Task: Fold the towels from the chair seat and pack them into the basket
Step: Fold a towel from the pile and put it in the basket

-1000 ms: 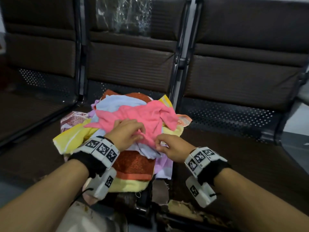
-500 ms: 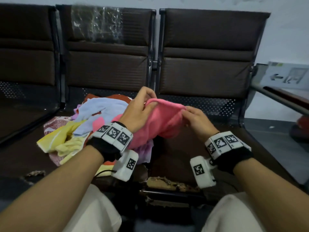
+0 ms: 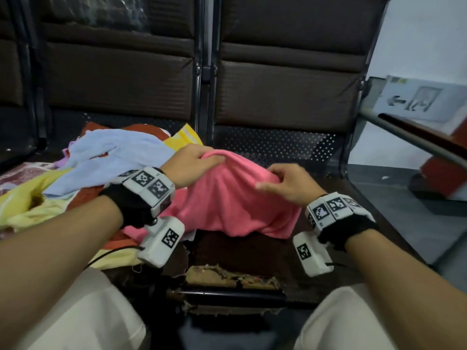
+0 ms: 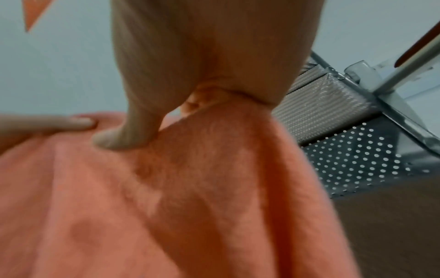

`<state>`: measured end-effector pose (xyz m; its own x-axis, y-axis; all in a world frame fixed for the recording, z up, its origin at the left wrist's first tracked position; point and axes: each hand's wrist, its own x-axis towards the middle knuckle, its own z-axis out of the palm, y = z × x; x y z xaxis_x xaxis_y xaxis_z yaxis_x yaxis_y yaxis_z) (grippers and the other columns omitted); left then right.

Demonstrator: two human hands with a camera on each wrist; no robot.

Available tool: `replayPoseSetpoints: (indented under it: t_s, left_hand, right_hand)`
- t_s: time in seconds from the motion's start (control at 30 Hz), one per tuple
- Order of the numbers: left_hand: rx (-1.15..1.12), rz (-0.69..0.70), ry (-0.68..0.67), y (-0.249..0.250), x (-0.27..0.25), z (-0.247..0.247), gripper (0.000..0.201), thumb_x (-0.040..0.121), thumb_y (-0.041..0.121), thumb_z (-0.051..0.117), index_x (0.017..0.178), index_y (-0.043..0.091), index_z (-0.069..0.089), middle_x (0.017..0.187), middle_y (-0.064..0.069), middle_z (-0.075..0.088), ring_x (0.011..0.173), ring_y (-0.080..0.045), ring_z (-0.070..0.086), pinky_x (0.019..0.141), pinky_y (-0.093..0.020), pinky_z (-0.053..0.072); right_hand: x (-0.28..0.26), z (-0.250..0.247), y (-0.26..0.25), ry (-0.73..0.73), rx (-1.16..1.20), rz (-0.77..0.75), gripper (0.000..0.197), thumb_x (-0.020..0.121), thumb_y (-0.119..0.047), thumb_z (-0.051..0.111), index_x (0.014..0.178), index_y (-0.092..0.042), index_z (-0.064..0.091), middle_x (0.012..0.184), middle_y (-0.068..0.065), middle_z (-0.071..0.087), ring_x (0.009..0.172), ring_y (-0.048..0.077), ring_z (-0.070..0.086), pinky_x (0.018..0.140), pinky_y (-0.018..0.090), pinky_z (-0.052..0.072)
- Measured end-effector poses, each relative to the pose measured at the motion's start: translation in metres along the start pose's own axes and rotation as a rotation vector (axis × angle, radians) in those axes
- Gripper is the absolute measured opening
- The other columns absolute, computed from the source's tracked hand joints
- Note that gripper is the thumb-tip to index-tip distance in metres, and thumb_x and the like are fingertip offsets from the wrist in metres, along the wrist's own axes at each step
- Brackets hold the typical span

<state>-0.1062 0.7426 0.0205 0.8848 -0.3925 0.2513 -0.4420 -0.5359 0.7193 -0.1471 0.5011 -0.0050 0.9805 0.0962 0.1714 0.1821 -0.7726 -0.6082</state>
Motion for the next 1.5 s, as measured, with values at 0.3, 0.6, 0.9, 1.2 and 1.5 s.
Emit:
replayPoseSetpoints:
  t_s: [0.3, 0.6, 0.9, 1.2, 1.5]
  left_hand:
    - [-0.294, -0.16, 0.416, -0.004, 0.017, -0.02, 0.023, 0.091, 0.03, 0.054, 0.074, 0.019, 0.065, 0.07, 0.004, 0.057, 0.072, -0.011, 0.051, 0.071, -0.029, 0.041]
    - [-0.553, -0.359, 0.344, 0.031, 0.006, -0.015, 0.022, 0.071, 0.029, 0.054, 0.058, 0.023, 0.071, 0.058, 0.006, 0.063, 0.07, -0.016, 0.053, 0.065, -0.029, 0.043]
    - [-0.331, -0.329, -0.159, 0.012, -0.01, 0.024, 0.053, 0.08, -0.016, 0.052, 0.131, -0.001, 0.043, 0.079, -0.007, 0.053, 0.057, -0.012, 0.052, 0.053, -0.019, 0.044]
    - [0.303, -0.168, -0.683, -0.032, -0.018, 0.03, 0.054, 0.074, 0.031, 0.077, 0.12, 0.016, 0.055, 0.1, -0.001, 0.063, 0.09, -0.013, 0.059, 0.077, -0.023, 0.046]
    - [0.374, 0.071, -0.414, -0.019, -0.008, 0.038, 0.031, 0.093, 0.028, 0.055, 0.065, 0.019, 0.044, 0.069, 0.002, 0.051, 0.065, -0.011, 0.047, 0.063, -0.023, 0.035]
  right_hand:
    - [0.007, 0.02, 0.029, -0.457, -0.236, 0.187, 0.013, 0.083, -0.028, 0.07, 0.092, -0.019, 0.067, 0.086, -0.001, 0.068, 0.077, 0.013, 0.062, 0.074, 0.026, 0.047]
    - [0.001, -0.019, -0.022, 0.191, 0.928, 0.193, 0.016, 0.094, -0.013, 0.054, 0.085, -0.011, 0.068, 0.072, 0.004, 0.07, 0.065, 0.014, 0.064, 0.065, 0.028, 0.053]
    - [-0.011, 0.015, 0.0, -0.122, 0.609, 0.441, 0.041, 0.088, 0.002, 0.06, 0.123, -0.009, 0.041, 0.073, 0.008, 0.053, 0.052, 0.012, 0.049, 0.047, 0.023, 0.04]
    - [-0.035, 0.005, 0.027, -0.614, -0.499, 0.361, 0.059, 0.068, -0.056, 0.076, 0.106, -0.019, 0.05, 0.101, -0.001, 0.058, 0.091, 0.019, 0.055, 0.074, 0.026, 0.038]
    - [-0.036, -0.001, 0.018, -0.443, -0.567, 0.17, 0.022, 0.09, -0.022, 0.051, 0.097, -0.014, 0.071, 0.102, 0.007, 0.068, 0.1, 0.024, 0.062, 0.086, 0.03, 0.048]
